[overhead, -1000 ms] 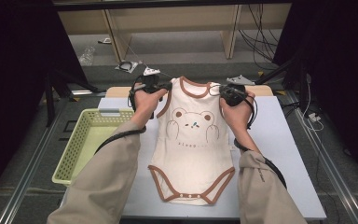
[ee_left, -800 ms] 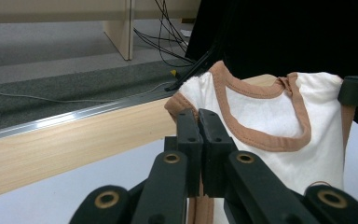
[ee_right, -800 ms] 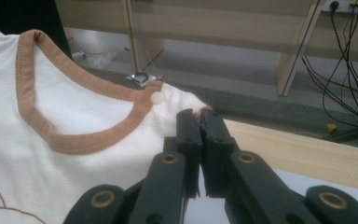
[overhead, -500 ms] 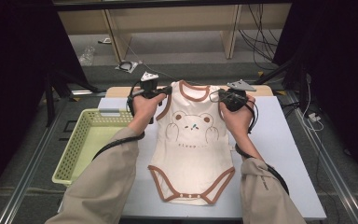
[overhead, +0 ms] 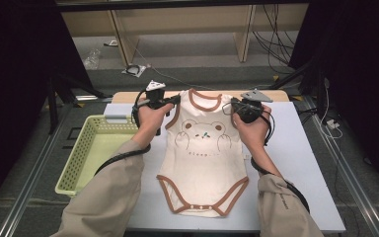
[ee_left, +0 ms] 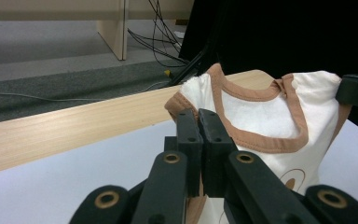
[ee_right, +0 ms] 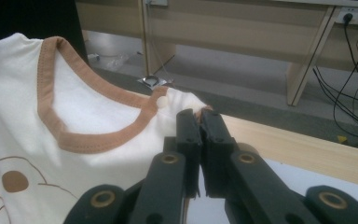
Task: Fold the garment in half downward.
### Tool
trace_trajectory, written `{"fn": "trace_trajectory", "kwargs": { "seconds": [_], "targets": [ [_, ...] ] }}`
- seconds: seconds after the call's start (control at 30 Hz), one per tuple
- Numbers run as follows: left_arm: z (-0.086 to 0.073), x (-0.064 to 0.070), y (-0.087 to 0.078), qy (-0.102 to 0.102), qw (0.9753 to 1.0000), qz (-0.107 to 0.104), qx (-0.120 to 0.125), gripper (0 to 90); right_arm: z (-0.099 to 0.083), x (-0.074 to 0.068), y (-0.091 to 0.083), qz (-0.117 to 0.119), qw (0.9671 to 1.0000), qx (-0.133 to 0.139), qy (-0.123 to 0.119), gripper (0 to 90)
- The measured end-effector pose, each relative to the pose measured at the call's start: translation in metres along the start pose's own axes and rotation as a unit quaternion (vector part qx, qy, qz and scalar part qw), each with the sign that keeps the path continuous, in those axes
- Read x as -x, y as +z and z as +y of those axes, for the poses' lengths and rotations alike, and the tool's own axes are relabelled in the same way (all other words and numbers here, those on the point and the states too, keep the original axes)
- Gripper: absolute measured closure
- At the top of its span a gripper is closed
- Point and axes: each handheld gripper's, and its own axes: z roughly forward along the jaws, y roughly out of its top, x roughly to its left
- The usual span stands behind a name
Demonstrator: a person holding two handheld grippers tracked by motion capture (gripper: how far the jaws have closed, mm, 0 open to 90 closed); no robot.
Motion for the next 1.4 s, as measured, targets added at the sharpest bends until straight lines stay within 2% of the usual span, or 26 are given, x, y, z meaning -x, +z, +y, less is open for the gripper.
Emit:
{"fn": "trace_trajectory", "kwargs": {
  "seconds": [0.63,1.13,1.4],
  "targets": [
    [-0.013,0.008,-0.018,0.002,0.9998,-0.018,0.011,87.6,-0.013,-0.003,-0.019,0.012,0.9999,0.012,0.0,87.5],
    [-0.026,0.007,-0.03,0.0,0.9995,-0.029,0.014,87.7,-0.02,-0.007,-0.03,0.019,0.9996,0.02,-0.001,87.5],
    [-0.03,0.009,-0.035,0.007,0.9993,-0.034,0.016,87.6,-0.023,-0.01,-0.036,0.023,0.9994,0.024,0.0,87.5]
  ]
}}
